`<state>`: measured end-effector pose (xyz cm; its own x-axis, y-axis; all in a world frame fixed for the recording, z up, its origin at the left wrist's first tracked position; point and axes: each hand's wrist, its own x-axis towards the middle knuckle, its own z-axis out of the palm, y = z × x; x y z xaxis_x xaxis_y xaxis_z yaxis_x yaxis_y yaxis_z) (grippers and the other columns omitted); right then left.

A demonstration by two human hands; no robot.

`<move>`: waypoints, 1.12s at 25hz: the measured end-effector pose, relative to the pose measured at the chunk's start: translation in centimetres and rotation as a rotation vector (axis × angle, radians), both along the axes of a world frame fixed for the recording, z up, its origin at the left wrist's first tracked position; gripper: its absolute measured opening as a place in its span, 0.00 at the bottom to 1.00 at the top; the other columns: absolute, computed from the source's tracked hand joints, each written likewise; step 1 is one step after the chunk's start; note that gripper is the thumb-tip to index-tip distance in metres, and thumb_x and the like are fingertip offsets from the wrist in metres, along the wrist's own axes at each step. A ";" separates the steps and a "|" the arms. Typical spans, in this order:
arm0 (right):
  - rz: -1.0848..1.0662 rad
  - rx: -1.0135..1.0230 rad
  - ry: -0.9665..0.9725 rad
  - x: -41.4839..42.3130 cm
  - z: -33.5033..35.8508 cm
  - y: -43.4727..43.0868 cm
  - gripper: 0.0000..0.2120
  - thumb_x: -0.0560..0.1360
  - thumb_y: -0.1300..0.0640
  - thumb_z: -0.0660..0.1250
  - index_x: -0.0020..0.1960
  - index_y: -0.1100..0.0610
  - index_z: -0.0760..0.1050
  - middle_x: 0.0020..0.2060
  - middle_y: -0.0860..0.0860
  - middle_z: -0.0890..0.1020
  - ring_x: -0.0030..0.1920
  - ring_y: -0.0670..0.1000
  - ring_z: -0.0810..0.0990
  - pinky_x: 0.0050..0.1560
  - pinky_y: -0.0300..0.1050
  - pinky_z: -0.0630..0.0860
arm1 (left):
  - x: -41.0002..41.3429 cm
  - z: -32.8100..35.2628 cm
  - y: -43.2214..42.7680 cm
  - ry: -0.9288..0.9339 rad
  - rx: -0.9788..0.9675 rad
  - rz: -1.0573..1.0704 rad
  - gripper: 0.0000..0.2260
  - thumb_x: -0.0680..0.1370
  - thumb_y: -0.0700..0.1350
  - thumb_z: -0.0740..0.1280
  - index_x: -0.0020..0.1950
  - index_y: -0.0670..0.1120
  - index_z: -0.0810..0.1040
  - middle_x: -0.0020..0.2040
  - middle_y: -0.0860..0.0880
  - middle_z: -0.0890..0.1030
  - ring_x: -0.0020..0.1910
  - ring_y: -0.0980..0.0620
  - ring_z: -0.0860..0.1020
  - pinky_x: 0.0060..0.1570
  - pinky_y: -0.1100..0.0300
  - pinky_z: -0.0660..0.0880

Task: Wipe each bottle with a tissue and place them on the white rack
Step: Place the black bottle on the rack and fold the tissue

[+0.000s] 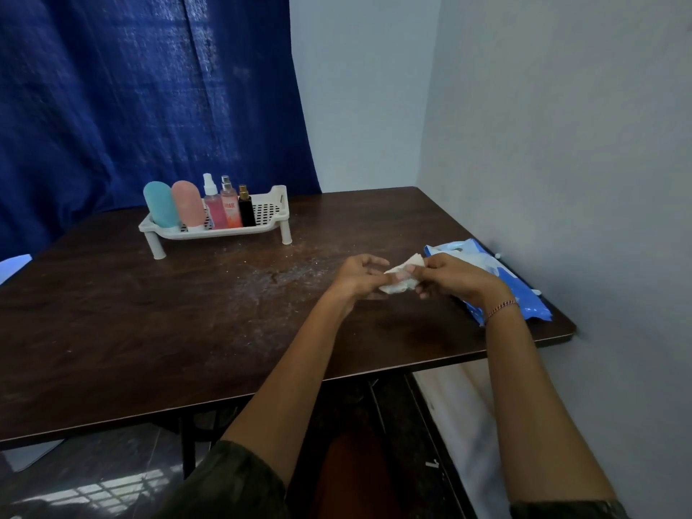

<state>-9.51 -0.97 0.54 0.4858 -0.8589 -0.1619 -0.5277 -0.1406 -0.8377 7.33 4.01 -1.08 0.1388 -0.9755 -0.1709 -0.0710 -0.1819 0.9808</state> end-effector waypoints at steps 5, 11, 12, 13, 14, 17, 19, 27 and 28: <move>-0.127 -0.088 -0.085 0.3 0.6 -1.3 0.17 0.76 0.56 0.65 0.63 0.59 0.71 0.45 0.54 0.79 0.40 0.49 0.77 0.37 0.36 0.75 | -1.4 -0.1 -0.9 -0.060 0.006 -0.008 0.14 0.71 0.33 0.72 0.56 0.38 0.77 0.46 0.45 0.79 0.40 0.53 0.79 0.33 0.65 0.78; -0.331 0.114 -0.196 0.3 -0.3 -1.4 0.37 0.70 0.46 0.72 0.71 0.54 0.57 0.59 0.56 0.73 0.49 0.53 0.81 0.46 0.47 0.80 | -2.8 -0.3 -2.1 0.060 -0.061 0.222 0.15 0.70 0.33 0.73 0.51 0.43 0.73 0.44 0.47 0.78 0.39 0.53 0.79 0.33 0.60 0.79; -0.309 0.151 -0.212 0.3 -0.2 -1.4 0.37 0.69 0.49 0.73 0.71 0.54 0.57 0.60 0.58 0.74 0.47 0.53 0.82 0.47 0.47 0.81 | -3.1 -0.4 -2.3 0.077 -0.068 0.249 0.15 0.70 0.33 0.73 0.50 0.43 0.72 0.45 0.46 0.78 0.40 0.52 0.79 0.31 0.61 0.78; -0.291 0.158 -0.226 0.3 0.0 -1.5 0.36 0.69 0.52 0.73 0.70 0.54 0.58 0.60 0.59 0.74 0.46 0.53 0.83 0.47 0.47 0.81 | -3.3 -0.4 -2.5 0.089 -0.066 0.273 0.14 0.70 0.34 0.73 0.48 0.44 0.70 0.47 0.44 0.77 0.40 0.51 0.79 0.30 0.61 0.78; -0.289 0.136 -0.226 0.4 0.3 -1.5 0.34 0.69 0.57 0.73 0.69 0.55 0.60 0.61 0.59 0.74 0.46 0.53 0.82 0.45 0.45 0.81 | -3.6 -0.5 -2.6 0.096 -0.055 0.297 0.14 0.71 0.34 0.73 0.47 0.44 0.70 0.48 0.43 0.77 0.39 0.50 0.80 0.29 0.60 0.79; -0.377 0.015 -0.226 0.4 0.7 -1.9 0.25 0.71 0.65 0.71 0.64 0.60 0.67 0.59 0.59 0.74 0.39 0.49 0.80 0.38 0.39 0.80 | -4.3 -0.6 -3.0 0.134 -0.031 0.358 0.12 0.73 0.36 0.71 0.41 0.45 0.67 0.50 0.38 0.80 0.41 0.44 0.83 0.31 0.57 0.81; -0.422 0.003 -0.289 0.2 0.4 -2.0 0.18 0.72 0.64 0.70 0.59 0.62 0.69 0.55 0.59 0.76 0.35 0.47 0.79 0.32 0.35 0.79 | -4.5 -0.8 -3.2 0.122 -0.033 0.364 0.12 0.75 0.37 0.70 0.40 0.45 0.67 0.49 0.37 0.81 0.36 0.45 0.83 0.29 0.59 0.80; -0.523 -0.373 -0.077 -0.9 -1.8 -2.6 0.04 0.75 0.63 0.66 0.44 0.55 0.76 0.48 0.56 0.82 0.39 0.48 0.78 0.40 0.39 0.76 | -5.7 -1.4 -3.7 -0.077 -0.070 0.340 0.11 0.72 0.37 0.72 0.38 0.47 0.71 0.41 0.44 0.82 0.33 0.51 0.82 0.36 0.58 0.81; -0.483 -0.422 0.001 -1.1 -1.7 -2.6 0.05 0.76 0.63 0.65 0.45 0.56 0.79 0.48 0.55 0.82 0.39 0.47 0.76 0.40 0.36 0.74 | -5.7 -1.3 -3.8 -0.099 -0.085 0.337 0.11 0.72 0.36 0.73 0.36 0.47 0.73 0.41 0.44 0.81 0.35 0.51 0.81 0.40 0.56 0.81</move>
<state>-10.57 -3.54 -1.20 0.0282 -0.9709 0.2380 -0.6147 -0.2046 -0.7618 1.63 0.24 -2.41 0.4668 -0.8823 -0.0609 -0.1163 -0.1295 0.9847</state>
